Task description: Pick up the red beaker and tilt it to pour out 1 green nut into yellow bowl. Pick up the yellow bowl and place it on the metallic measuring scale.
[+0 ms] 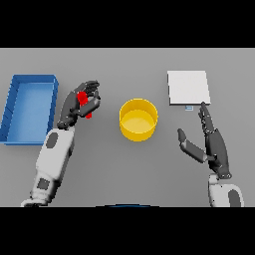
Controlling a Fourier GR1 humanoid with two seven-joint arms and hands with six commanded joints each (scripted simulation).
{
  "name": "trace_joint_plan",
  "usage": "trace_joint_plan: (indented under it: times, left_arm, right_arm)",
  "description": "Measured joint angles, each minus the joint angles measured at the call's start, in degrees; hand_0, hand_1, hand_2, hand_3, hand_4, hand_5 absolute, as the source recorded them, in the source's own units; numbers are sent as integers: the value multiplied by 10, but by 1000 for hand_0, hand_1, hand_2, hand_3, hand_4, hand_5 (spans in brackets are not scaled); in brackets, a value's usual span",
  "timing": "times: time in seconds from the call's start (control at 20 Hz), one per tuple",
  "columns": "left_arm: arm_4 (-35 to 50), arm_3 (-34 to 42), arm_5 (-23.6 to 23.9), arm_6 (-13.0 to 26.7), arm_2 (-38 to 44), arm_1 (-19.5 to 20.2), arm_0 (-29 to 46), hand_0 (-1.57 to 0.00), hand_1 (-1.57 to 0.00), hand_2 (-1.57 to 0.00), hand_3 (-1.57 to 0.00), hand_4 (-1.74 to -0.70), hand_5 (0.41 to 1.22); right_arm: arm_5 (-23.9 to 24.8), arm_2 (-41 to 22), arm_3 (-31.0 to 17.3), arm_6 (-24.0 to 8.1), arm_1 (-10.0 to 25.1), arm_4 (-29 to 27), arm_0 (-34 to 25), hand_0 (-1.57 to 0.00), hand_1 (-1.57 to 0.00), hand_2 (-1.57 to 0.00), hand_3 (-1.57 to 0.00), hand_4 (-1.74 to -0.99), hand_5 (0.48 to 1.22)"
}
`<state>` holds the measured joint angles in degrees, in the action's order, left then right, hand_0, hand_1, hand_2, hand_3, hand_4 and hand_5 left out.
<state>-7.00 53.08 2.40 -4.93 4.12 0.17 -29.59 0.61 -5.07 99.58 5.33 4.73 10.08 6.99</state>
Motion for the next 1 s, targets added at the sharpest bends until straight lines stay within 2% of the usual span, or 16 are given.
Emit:
trace_joint_plan:
  times: [0.05, 0.15, 0.25, 0.3, 0.35, 0.55, 0.65, 0.8, 0.85, 1.0]
  left_arm:
    - [-9, -9, 19, 1, 1, -3, -9, -859, -875, -886, -879, -1439, 1003]
    - [-35, -15, 38, -21, -7, -7, -11, -1115, -1125, -1133, -1128, -1443, 1082]
    - [-33, -17, 38, -34, 0, -11, -10, -1279, -1286, -1290, -1288, -1447, 1132]
    - [-37, -21, 42, -39, 1, -12, -12, -1338, -1343, -1347, -1344, -1506, 1132]
    - [-41, -20, 48, -53, -1, -19, -10, -1384, -1388, -1391, -1390, -1553, 1129]
    - [-16, -6, 42, -54, 2, -9, -7, -1495, -1496, -1497, -1497, -1664, 1108]
    - [-16, 13, 52, -60, -8, -9, -4, -1522, -1523, -1524, -1523, -1692, 1100]
    - [-22, 59, 65, -44, -26, 2, -5, -1546, -1546, -1547, -1547, -1716, 1097]
    - [-33, 72, 72, -26, -39, 3, -10, -1551, -1551, -1552, -1552, -1721, 1101]
    - [-79, 97, 50, 28, -89, 42, -32, -1561, -1561, -1561, -1561, -1731, 1119]
  right_arm:
    - [-1, 0, -5, -5, -3, -3, -1, 1, 1, 1, 1, -1283, 683]
    - [-5, 1, 0, 3, 0, -6, 1, 1, 1, 1, 1, -1290, 684]
    - [-6, 2, -5, 1, 1, -7, -1, 1, 1, 1, 1, -1293, 682]
    - [-10, -3, -3, 7, -2, -7, 1, 1, 1, 1, 1, -1296, 681]
    - [-6, -5, -9, -2, -6, -3, -4, 1, 1, 1, 1, -1303, 682]
    - [-7, -4, -18, 9, -1, 2, -11, 1, 1, 1, 1, -1274, 674]
    - [-4, -7, -22, 15, -2, 9, -12, 1, 1, 1, 1, -1254, 667]
    - [-1, -9, -13, 15, -1, 14, -11, 1, 1, 1, 1, -1250, 672]
    - [1, -9, -13, 9, 0, 17, -14, 1, 1, 1, 1, -1245, 673]
    - [5, -10, -13, 7, 2, 26, -14, 1, 1, 1, 1, -1245, 688]
